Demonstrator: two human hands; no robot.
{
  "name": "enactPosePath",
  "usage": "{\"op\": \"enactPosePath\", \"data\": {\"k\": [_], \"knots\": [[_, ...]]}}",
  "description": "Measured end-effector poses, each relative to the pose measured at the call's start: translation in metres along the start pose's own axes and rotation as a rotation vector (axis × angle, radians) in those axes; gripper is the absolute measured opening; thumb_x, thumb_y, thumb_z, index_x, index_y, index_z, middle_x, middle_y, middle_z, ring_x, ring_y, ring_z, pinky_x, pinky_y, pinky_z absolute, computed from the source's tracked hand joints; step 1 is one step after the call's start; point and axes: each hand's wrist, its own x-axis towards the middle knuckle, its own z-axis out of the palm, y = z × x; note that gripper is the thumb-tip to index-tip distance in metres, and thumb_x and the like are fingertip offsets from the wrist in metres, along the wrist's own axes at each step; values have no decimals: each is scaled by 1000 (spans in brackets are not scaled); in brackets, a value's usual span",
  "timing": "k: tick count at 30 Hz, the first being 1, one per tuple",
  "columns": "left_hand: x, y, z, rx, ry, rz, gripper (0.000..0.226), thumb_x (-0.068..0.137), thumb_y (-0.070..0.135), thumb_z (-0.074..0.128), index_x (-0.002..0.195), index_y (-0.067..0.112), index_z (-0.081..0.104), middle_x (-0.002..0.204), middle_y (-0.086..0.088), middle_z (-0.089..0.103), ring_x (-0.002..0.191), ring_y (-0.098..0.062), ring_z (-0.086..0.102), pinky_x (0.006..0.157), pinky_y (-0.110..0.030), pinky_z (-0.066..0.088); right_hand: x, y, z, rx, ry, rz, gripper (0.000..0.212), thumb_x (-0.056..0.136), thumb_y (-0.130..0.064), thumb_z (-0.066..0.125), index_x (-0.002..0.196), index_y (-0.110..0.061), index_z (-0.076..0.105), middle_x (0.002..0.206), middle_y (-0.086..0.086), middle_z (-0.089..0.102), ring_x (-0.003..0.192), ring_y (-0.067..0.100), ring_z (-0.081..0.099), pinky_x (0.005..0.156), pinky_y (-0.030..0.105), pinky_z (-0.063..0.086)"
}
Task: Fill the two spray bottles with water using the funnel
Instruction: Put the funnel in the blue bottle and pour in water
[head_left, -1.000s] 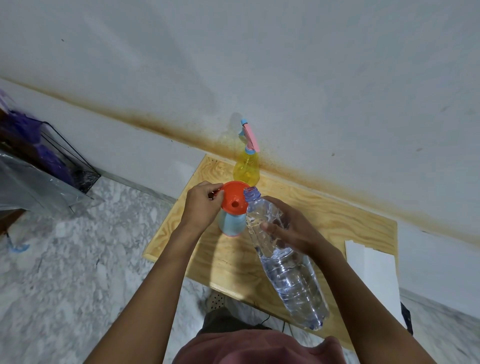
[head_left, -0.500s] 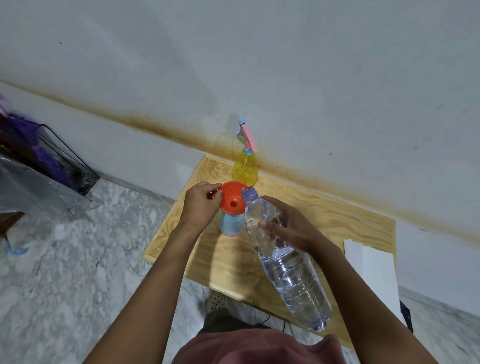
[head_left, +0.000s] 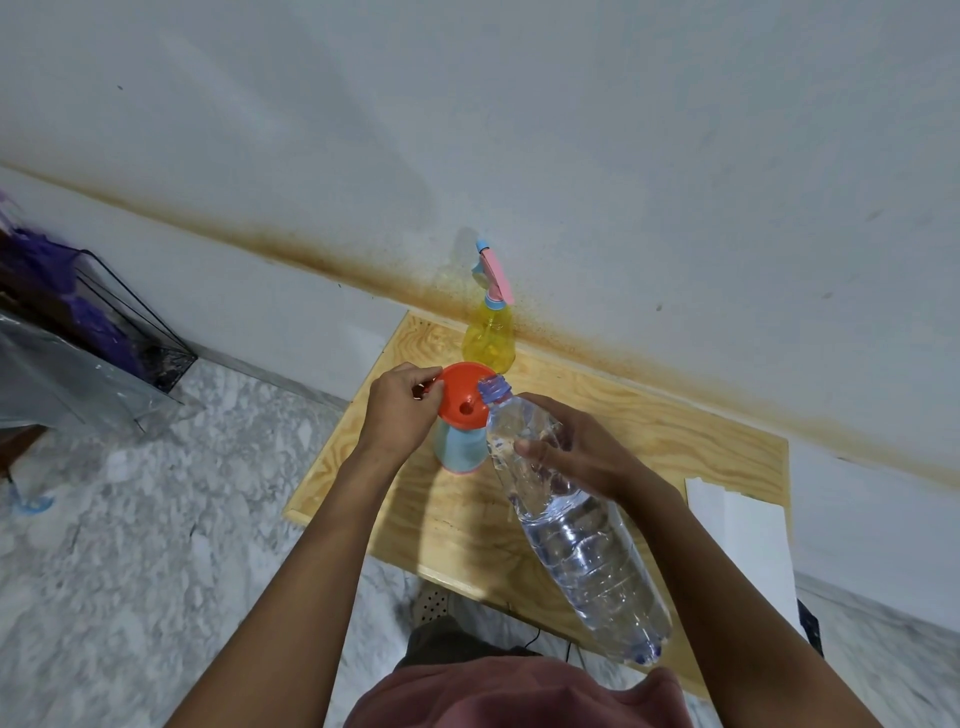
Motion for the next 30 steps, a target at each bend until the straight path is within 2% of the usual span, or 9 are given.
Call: {"op": "enactPosePath", "data": {"k": [5, 8, 11, 16, 24, 27, 30], "knots": [[0, 1, -1, 1, -2, 1, 26, 93, 11, 64, 118, 6, 71, 98, -3, 68, 85, -12, 63, 66, -1, 41, -1, -3, 0, 10, 2, -1, 43, 95, -22, 62, 121, -47, 38, 69, -34, 68, 54, -10, 63, 59, 8, 49], [-1, 2, -1, 0, -3, 4, 26, 93, 10, 64, 117, 6, 71, 96, -1, 66, 84, -12, 62, 66, -2, 41, -1, -4, 0, 15, 5, 1, 41, 94, -27, 63, 116, -54, 42, 76, -30, 71, 58, -4, 66, 60, 13, 53], [-1, 1, -1, 2, -1, 4, 26, 93, 10, 64, 117, 6, 71, 96, -1, 66, 85, -13, 62, 67, -2, 41, -1, -7, 0, 35, 1, -1, 41, 94, -23, 63, 114, -52, 42, 73, -31, 70, 61, -7, 66, 59, 10, 50], [-1, 1, -1, -13, 0, -1, 25, 92, 9, 64, 116, 5, 71, 95, -1, 66, 83, -12, 62, 68, -2, 41, -1, -10, 1, 53, 0, 2, 42, 94, -25, 64, 115, -54, 42, 74, -26, 72, 61, -2, 68, 59, 12, 50], [-1, 1, -1, -27, -3, -2, 26, 92, 9, 65, 117, 6, 71, 96, 1, 66, 83, -11, 62, 68, -2, 42, -1, -7, 1, 50, 6, 13, 41, 94, -25, 64, 116, -54, 44, 80, -27, 73, 64, 0, 69, 61, 15, 53], [0, 1, -1, -29, -5, -4, 26, 92, 10, 64, 117, 5, 71, 96, 1, 66, 84, -11, 62, 69, -3, 42, 0, -6, 1, 61, 15, 17, 39, 93, -27, 65, 117, -53, 48, 87, -25, 74, 72, 5, 72, 65, 17, 56], [0, 0, -1, -26, -5, -7, 26, 92, 10, 64, 117, 5, 71, 97, 1, 66, 85, -12, 63, 71, -3, 41, 0, -5, 1, 57, 20, 16, 39, 93, -28, 65, 117, -53, 48, 88, -26, 74, 74, 5, 72, 64, 15, 54]]}}
